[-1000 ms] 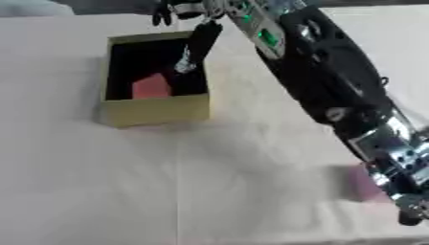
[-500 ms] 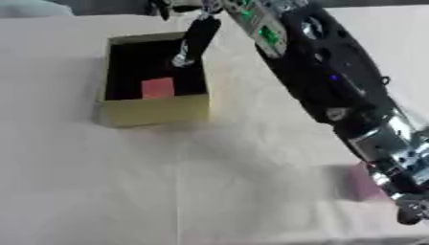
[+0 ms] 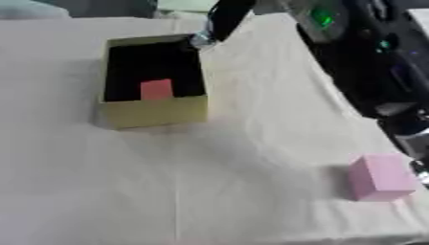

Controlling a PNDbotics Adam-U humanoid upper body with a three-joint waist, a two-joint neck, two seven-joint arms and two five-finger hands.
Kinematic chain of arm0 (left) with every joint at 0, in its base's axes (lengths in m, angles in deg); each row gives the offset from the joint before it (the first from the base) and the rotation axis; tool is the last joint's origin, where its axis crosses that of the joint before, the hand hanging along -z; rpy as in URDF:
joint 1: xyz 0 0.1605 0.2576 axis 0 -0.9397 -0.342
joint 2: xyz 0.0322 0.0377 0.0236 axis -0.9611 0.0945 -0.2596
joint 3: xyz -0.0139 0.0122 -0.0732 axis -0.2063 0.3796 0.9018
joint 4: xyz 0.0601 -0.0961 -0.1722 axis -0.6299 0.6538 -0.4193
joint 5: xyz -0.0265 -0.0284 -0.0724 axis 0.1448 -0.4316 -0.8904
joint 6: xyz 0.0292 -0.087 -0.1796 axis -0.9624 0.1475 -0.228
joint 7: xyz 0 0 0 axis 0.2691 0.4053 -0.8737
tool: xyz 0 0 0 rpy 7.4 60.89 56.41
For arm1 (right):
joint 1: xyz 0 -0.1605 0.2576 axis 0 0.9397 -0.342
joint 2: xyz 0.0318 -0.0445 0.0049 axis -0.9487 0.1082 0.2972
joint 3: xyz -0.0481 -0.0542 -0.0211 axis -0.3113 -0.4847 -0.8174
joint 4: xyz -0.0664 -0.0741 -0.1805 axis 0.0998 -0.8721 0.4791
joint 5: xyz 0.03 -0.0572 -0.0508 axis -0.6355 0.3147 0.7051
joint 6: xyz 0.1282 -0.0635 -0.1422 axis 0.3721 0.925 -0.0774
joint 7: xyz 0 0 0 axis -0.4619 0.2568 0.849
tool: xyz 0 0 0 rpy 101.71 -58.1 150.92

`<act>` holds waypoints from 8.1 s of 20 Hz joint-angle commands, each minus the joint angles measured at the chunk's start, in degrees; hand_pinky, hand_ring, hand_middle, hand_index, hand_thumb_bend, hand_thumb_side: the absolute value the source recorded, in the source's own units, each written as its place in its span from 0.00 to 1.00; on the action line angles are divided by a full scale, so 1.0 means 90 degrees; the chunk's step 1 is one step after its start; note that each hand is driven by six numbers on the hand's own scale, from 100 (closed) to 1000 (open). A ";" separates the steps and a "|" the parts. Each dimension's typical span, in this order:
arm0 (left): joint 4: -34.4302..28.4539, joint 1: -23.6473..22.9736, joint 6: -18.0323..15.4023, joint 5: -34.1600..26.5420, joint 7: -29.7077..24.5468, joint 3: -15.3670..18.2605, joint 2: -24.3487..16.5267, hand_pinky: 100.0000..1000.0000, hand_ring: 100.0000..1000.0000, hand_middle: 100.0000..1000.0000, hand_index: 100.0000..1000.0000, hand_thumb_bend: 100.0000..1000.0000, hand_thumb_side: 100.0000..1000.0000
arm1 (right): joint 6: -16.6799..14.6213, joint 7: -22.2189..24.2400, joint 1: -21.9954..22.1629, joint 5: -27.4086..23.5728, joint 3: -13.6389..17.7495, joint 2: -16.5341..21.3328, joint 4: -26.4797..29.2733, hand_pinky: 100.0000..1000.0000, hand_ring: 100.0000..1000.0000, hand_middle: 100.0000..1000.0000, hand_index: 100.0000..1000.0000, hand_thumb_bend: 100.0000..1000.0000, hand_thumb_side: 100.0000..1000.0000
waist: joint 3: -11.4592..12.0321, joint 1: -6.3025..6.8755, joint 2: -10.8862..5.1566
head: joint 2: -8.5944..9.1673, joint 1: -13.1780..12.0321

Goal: Pick up objects on the table and place them in the box.

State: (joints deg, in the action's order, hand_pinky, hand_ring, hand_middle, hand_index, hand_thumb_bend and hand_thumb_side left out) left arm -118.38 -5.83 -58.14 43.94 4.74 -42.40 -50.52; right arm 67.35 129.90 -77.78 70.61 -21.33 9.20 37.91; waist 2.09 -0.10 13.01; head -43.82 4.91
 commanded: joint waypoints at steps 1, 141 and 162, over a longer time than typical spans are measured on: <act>-0.0096 0.0012 0.0003 0.0058 0.0052 0.0094 -0.0226 0.64 0.65 0.64 0.77 0.36 0.81 | 0.0206 0.0068 0.0274 -0.0606 0.0236 0.0958 0.1158 0.89 0.88 0.72 0.93 0.38 0.50 | -0.0021 0.0022 -0.0136 | -0.0033 -0.0147; -0.0096 -0.0320 0.0077 0.0266 0.0099 0.0218 -0.0216 0.63 0.65 0.64 0.77 0.36 0.81 | 0.0317 -0.1751 0.6145 -0.0482 0.2449 0.2975 0.2083 0.54 0.53 0.35 0.57 0.40 0.17 | -0.0374 0.0225 -0.0382 | -0.0033 -0.0567; -0.0096 -0.0166 0.0059 0.0165 0.0013 0.0119 -0.0241 0.62 0.65 0.64 0.77 0.36 0.82 | 0.0911 -0.0610 0.2519 -0.1632 0.1469 0.2601 0.2083 0.45 0.46 0.29 0.54 0.31 0.17 | -0.0093 -0.0031 -0.0301 | -0.0033 -0.0323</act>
State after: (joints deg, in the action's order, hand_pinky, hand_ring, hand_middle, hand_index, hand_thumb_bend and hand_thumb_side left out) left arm -118.38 -7.92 -57.54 45.67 5.05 -41.51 -50.98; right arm 74.62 123.19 -54.01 56.68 -7.97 32.25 55.94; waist 1.19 -0.46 10.95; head -43.82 1.62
